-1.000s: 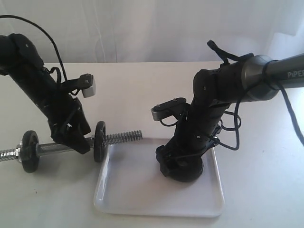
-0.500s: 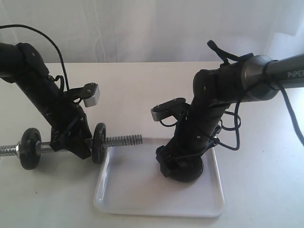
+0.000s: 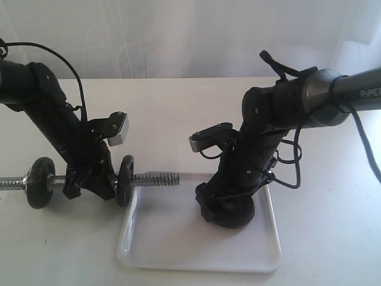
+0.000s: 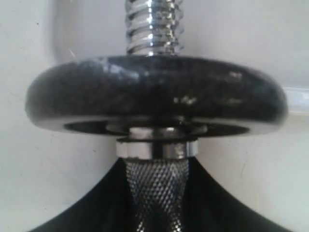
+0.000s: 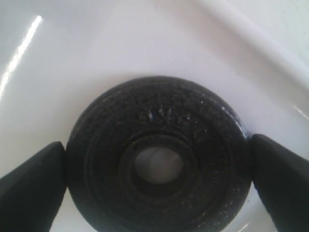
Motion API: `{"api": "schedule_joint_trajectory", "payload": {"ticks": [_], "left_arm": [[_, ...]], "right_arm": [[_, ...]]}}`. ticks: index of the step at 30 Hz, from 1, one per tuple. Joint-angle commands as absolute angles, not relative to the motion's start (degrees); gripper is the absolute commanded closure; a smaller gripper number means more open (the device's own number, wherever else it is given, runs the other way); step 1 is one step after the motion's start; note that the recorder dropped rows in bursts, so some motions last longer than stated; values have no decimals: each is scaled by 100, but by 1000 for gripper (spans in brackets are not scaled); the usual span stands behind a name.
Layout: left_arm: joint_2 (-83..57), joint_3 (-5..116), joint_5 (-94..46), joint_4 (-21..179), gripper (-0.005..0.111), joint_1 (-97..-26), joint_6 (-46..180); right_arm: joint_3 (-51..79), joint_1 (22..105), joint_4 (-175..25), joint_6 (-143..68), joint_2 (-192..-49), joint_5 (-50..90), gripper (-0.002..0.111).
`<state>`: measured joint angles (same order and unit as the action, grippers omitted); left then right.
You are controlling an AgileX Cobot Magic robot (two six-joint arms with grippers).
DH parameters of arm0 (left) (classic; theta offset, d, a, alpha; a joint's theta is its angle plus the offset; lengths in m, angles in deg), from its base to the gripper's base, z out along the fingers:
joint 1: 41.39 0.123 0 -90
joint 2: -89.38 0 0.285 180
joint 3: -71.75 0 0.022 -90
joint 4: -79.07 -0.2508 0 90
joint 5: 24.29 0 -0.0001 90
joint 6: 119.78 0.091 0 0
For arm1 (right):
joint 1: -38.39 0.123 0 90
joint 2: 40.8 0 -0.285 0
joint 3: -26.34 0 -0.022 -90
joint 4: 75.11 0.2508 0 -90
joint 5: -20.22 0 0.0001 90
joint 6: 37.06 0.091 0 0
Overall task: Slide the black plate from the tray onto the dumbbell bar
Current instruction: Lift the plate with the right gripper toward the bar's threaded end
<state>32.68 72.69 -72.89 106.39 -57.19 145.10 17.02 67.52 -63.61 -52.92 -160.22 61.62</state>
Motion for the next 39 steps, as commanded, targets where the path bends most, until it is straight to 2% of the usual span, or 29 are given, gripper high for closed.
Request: {"api": "schedule_joint_trajectory", "payload": {"ticks": [1,9,25,39], "left_arm": [[3254,7222,-7186,10727,107,-5750,14701],[3244,7222,-6720,10863,107,-5750,14694],[2917,7222,-6995,11156,107,-5482,14716],[2781,7222,-7244,11280,107,-5471,14884]], "right_arm": [[1704,6753,-6310,-5356,-15922,6120,108],[1704,6753,-6088,-5694,-15609,6055,108],[1704,6732,-5473,-6206,-15144,5806,108],[1704,5726,-1934,-9125,-14935,6471,108]]}}
